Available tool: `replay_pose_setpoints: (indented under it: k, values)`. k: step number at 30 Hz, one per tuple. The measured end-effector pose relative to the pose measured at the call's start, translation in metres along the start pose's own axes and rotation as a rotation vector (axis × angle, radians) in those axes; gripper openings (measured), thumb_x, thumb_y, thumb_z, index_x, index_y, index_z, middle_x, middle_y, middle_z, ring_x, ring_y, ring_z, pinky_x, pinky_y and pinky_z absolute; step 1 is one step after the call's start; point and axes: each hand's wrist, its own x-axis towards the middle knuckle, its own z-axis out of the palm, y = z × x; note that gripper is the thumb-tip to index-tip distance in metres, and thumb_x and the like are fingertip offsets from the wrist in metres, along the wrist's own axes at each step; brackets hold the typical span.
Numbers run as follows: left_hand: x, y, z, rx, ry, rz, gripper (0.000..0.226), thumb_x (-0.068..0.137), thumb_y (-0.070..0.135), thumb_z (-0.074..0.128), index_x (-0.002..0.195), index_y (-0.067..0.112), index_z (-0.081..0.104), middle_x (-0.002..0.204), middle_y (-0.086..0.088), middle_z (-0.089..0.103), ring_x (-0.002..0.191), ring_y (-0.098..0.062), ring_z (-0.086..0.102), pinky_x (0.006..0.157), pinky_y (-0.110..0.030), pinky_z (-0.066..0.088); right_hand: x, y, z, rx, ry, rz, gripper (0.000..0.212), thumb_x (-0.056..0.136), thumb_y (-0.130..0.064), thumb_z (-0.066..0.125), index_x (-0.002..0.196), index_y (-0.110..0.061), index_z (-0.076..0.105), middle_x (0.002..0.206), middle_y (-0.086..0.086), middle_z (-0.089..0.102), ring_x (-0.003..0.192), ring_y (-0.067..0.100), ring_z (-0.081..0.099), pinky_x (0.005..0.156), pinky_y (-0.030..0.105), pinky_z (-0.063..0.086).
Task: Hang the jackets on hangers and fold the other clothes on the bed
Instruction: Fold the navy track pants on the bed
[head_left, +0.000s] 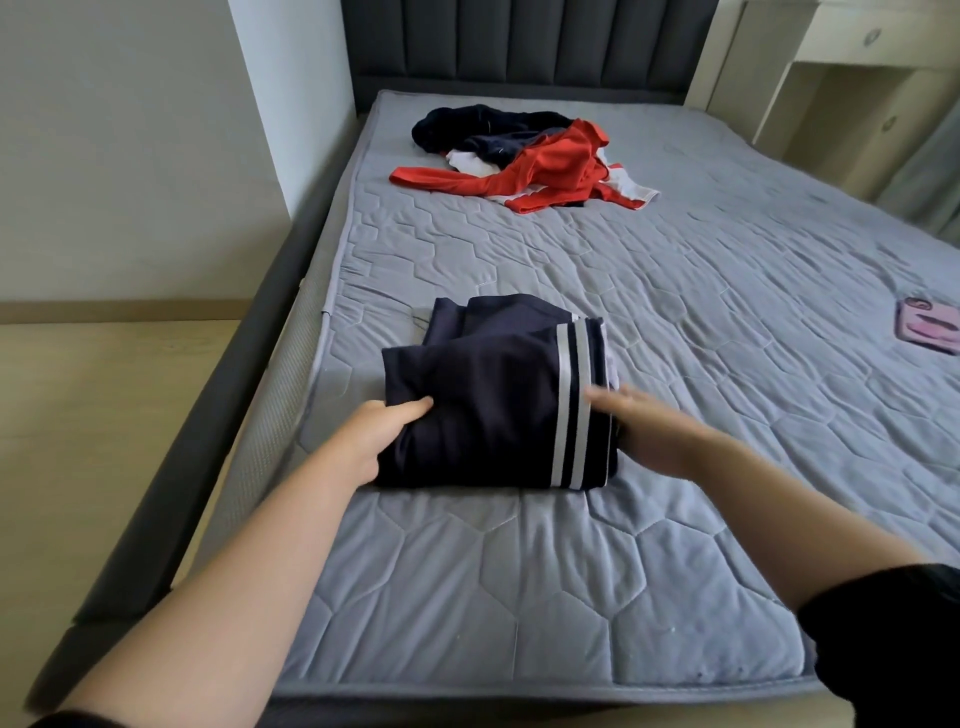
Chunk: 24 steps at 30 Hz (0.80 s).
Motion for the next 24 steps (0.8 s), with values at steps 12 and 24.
replay_pose_setpoints:
  k: [12, 24]
  values:
    - [-0.003, 0.0, -0.007, 0.208, -0.331, 0.103, 0.026, 0.084, 0.009, 0.068, 0.108, 0.02, 0.064, 0.102, 0.004, 0.073, 0.095, -0.011, 0.069, 0.075, -0.022, 0.053, -0.003, 0.03, 0.003, -0.034, 0.299, 0.27, 0.016, 0.085, -0.018, 0.069, 0.099, -0.012, 0.066, 0.087, 0.002, 0.076, 0.082, 0.018, 0.072, 0.066, 0.028, 0.053]
    - [-0.01, -0.003, -0.005, 0.102, -0.399, -0.064, 0.022, 0.087, 0.011, 0.062, 0.109, 0.006, 0.065, 0.102, -0.011, 0.072, 0.093, -0.024, 0.07, 0.072, -0.029, 0.057, -0.008, 0.02, 0.0, 0.052, 0.212, 0.39, 0.042, 0.076, -0.035, 0.075, 0.109, -0.013, 0.063, 0.1, 0.007, 0.074, 0.092, 0.024, 0.071, 0.076, 0.036, 0.054]
